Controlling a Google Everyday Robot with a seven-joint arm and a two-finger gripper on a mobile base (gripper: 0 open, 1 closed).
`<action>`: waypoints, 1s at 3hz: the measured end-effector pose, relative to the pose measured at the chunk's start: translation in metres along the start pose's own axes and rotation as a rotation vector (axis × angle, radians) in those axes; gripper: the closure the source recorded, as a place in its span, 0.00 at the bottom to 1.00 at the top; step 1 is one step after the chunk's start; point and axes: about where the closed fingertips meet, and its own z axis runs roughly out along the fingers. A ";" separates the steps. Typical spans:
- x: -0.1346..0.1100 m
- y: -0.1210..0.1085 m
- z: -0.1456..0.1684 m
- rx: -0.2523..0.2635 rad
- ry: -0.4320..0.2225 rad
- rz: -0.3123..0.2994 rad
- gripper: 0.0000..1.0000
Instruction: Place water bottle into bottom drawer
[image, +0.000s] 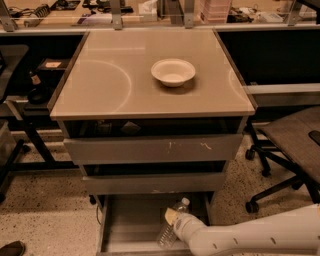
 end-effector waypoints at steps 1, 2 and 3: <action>0.028 -0.034 0.050 0.011 0.001 0.040 1.00; 0.028 -0.034 0.050 0.011 0.001 0.040 1.00; 0.033 -0.047 0.069 0.014 0.000 0.066 1.00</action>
Offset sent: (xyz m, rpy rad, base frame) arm 0.0159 -0.0028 -0.0946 0.0224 0.0198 -0.0539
